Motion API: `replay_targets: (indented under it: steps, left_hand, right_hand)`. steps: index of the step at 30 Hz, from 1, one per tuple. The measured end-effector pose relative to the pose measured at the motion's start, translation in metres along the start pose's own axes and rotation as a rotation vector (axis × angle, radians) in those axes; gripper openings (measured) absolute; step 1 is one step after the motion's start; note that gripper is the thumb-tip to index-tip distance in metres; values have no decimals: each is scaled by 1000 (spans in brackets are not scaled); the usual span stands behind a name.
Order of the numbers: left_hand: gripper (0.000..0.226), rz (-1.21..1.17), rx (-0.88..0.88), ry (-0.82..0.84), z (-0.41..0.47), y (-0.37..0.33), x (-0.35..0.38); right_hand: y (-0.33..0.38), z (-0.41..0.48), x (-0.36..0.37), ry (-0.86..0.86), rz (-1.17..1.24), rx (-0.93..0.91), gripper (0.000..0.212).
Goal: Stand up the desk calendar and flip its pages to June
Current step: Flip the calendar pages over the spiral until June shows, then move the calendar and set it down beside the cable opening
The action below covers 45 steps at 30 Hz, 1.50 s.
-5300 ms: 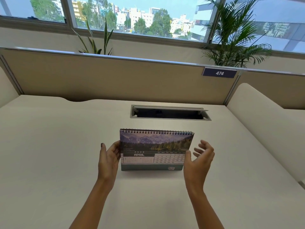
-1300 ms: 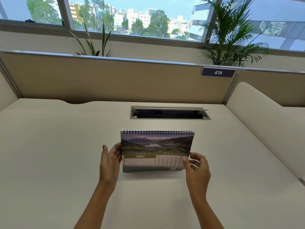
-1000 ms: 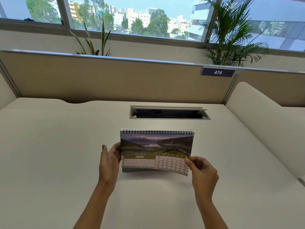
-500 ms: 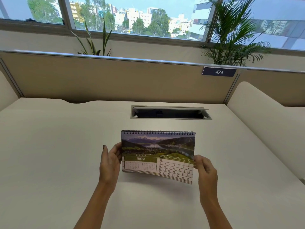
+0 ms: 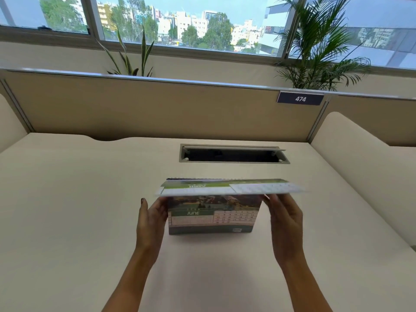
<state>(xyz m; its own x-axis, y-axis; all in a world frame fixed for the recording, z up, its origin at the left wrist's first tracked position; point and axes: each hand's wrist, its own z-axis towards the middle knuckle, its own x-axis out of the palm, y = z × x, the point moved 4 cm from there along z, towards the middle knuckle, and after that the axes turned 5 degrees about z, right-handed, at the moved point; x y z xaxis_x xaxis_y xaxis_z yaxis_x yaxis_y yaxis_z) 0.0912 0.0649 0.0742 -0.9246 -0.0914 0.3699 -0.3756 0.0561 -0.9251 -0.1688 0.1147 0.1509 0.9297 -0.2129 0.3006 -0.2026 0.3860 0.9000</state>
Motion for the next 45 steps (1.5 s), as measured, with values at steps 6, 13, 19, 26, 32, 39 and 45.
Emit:
replay_targets:
  steps: [6, 13, 19, 26, 32, 39, 45]
  left_hand:
    - [59, 26, -16, 37, 2, 3, 0]
    - [61, 20, -12, 58, 2, 3, -1]
    - [63, -2, -4, 52, 3, 2, -1]
    - [63, 18, 4, 47, 2, 3, -1]
    - [63, 23, 10, 44, 2, 2, -2]
    - [60, 14, 3, 45, 3, 3, -2]
    - [57, 9, -2, 39, 5, 4, -1]
  right_hand:
    - [12, 15, 8, 52, -625, -358, 35]
    - [-4, 28, 20, 83, -891, -457, 46]
    - [-24, 29, 18, 122, -1016, -371, 44]
    - [-26, 27, 18, 60, -902, -335, 44]
    - [-36, 21, -10, -331, -541, -65, 34]
    - [-75, 16, -31, -309, -345, 205, 17]
    - [-83, 12, -28, -207, -375, 267, 28]
